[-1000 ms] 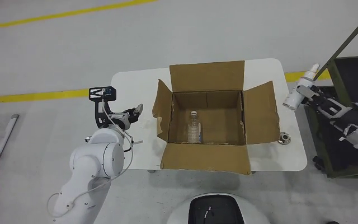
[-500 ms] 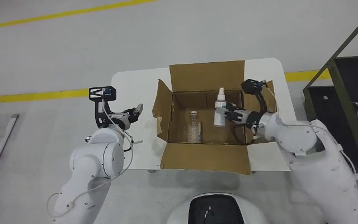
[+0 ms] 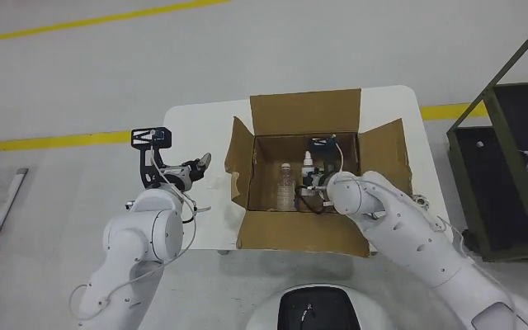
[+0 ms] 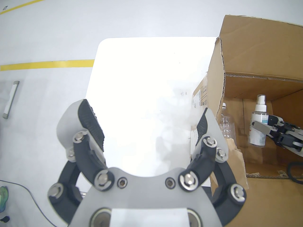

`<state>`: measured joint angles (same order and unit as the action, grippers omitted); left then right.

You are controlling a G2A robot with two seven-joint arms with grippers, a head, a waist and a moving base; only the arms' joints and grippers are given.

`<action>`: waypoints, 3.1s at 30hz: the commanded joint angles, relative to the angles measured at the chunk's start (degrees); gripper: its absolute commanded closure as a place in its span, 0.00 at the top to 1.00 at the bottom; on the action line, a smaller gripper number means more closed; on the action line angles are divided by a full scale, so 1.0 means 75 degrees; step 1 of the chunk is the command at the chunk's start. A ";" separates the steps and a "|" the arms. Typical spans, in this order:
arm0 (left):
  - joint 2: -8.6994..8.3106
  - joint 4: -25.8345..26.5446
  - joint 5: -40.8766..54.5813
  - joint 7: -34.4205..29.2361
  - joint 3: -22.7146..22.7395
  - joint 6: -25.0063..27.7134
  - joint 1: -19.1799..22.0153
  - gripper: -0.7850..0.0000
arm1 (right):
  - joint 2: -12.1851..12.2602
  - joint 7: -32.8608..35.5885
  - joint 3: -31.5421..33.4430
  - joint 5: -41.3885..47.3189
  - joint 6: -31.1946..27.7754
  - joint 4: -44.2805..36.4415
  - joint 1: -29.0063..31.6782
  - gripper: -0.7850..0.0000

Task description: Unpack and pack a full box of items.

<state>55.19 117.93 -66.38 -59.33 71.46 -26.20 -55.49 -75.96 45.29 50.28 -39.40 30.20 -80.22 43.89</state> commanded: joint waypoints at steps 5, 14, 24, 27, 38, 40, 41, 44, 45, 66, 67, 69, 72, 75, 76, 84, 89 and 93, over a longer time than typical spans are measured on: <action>0.0000 0.0000 0.0000 0.0000 0.0000 0.0000 0.0000 1.00 | -0.0195 0.0030 -0.0297 0.0191 0.0077 0.0669 -0.0289 0.00; 0.0000 0.0000 0.0000 0.0000 0.0000 0.0000 0.0000 1.00 | -0.0406 0.0151 -0.0479 0.0541 -0.0132 0.1264 -0.0592 0.47; 0.0000 0.0000 0.0000 0.0000 0.0000 0.0000 0.0000 1.00 | -0.0426 0.0257 -0.0240 0.0606 -0.0394 0.1189 -0.0597 0.67; 0.0000 0.0000 0.0000 0.0000 0.0000 0.0000 0.0000 1.00 | -0.0336 0.0236 0.0045 0.0435 -0.0468 0.0715 -0.0474 0.61; 0.0000 0.0000 0.0000 0.0000 0.0000 0.0000 0.0000 1.00 | 0.0471 0.0163 0.3024 -0.0561 -0.1671 -0.3398 0.1928 0.00; 0.0000 0.0000 0.0000 0.0000 0.0000 0.0000 0.0000 1.00 | 0.0573 0.0189 0.3715 -0.0473 -0.2015 -0.4123 0.2381 0.00; 0.0000 0.0000 0.0000 0.0000 0.0000 0.0000 0.0000 1.00 | 0.0621 0.0222 0.4058 -0.0504 -0.2120 -0.4401 0.2585 0.00; 0.0000 0.0000 0.0000 0.0000 0.0000 0.0000 0.0000 1.00 | 0.0762 0.0388 0.5151 -0.0942 -0.2304 -0.5257 0.3103 0.00; 0.0000 0.0000 0.0000 0.0000 0.0000 0.0000 0.0000 1.00 | 0.0804 0.0511 0.5488 -0.1139 -0.2320 -0.5497 0.3259 0.00; 0.0000 0.0000 0.0000 0.0000 0.0000 0.0000 0.0000 1.00 | 0.1374 0.4641 0.6860 -0.5042 -0.5267 -0.4039 0.3897 0.36; 0.0000 0.0000 0.0000 0.0000 0.0000 0.0000 0.0000 1.00 | 0.1382 0.4697 0.6701 -0.5157 -0.5375 -0.3895 0.3807 0.40; 0.0000 0.0000 0.0000 0.0000 0.0000 0.0000 0.0000 1.00 | 0.1379 0.4751 0.6431 -0.5146 -0.5436 -0.3630 0.3645 0.47; 0.0000 0.0000 0.0000 0.0000 0.0000 0.0000 0.0000 1.00 | 0.1370 0.4824 0.6174 -0.4886 -0.5510 -0.3332 0.3483 0.47; 0.0000 0.0000 0.0000 0.0000 0.0000 0.0000 0.0000 1.00 | 0.1357 0.4811 0.5896 -0.4697 -0.5544 -0.3082 0.3350 0.48; 0.0000 0.0000 0.0000 0.0000 0.0000 0.0000 0.0000 1.00 | 0.1357 0.4831 0.5820 -0.4692 -0.5556 -0.3013 0.3307 0.48; 0.0000 0.0000 0.0000 0.0000 0.0000 0.0000 0.0000 1.00 | 0.1321 0.4731 0.5165 -0.4584 -0.5434 -0.2511 0.3046 0.49; 0.0000 0.0000 0.0000 0.0000 0.0000 0.0000 0.0000 1.00 | 0.1320 0.4735 0.4964 -0.4569 -0.5391 -0.2256 0.2960 0.49; 0.0000 0.0000 0.0000 0.0000 0.0000 0.0000 0.0000 1.00 | 0.1328 0.4663 0.4904 -0.4596 -0.5320 -0.2021 0.2923 0.49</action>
<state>55.19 117.93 -66.38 -59.33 71.46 -26.20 -55.49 -66.01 80.39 87.12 -73.88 -9.77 -95.68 65.84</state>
